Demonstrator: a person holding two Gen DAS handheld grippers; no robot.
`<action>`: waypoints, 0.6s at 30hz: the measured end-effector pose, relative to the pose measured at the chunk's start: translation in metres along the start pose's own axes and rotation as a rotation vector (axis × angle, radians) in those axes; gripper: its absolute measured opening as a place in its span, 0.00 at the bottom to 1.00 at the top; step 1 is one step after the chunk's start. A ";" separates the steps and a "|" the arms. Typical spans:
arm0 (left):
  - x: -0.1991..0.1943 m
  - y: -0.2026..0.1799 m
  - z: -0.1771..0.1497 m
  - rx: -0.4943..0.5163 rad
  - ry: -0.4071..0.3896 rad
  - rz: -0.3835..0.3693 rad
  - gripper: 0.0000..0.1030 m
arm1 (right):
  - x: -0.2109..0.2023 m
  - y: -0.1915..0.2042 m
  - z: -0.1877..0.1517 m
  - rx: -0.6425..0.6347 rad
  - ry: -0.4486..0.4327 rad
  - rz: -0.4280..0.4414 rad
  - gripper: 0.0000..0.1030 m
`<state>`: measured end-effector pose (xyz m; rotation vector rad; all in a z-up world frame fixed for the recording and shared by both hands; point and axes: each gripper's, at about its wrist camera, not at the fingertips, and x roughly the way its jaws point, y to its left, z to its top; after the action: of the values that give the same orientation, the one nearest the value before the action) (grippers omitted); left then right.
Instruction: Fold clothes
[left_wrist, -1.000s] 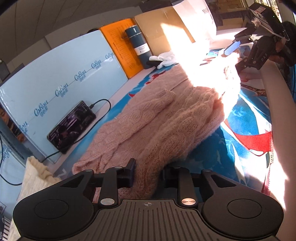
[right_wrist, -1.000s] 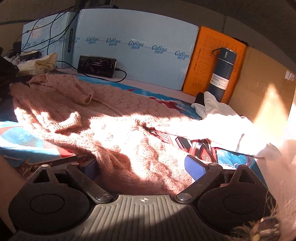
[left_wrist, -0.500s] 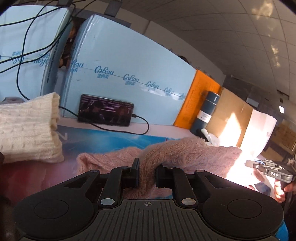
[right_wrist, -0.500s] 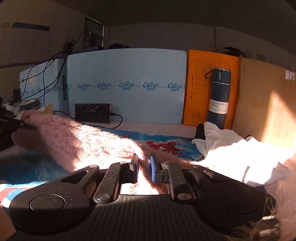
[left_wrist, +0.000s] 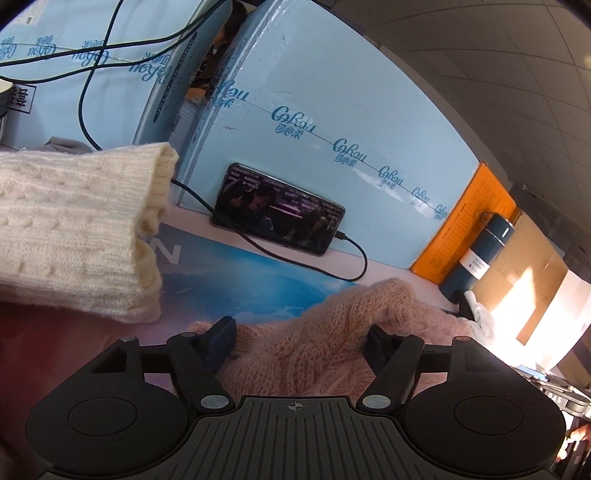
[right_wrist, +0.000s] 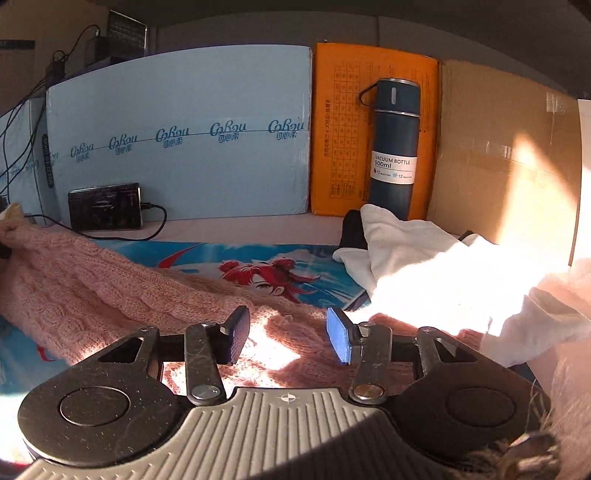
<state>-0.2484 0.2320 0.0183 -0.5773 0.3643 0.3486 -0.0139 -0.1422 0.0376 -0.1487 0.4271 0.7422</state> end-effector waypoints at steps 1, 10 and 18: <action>-0.002 0.002 0.001 -0.009 -0.011 0.004 0.80 | -0.006 -0.006 -0.001 0.007 -0.013 -0.029 0.54; -0.007 0.004 0.003 -0.001 -0.046 0.108 0.89 | -0.060 -0.064 -0.030 0.269 -0.032 -0.246 0.73; -0.010 0.000 -0.001 0.020 -0.054 0.068 0.94 | -0.033 -0.070 -0.034 0.396 0.065 -0.296 0.75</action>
<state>-0.2576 0.2289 0.0215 -0.5360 0.3351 0.4248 0.0010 -0.2230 0.0195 0.1348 0.5916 0.3530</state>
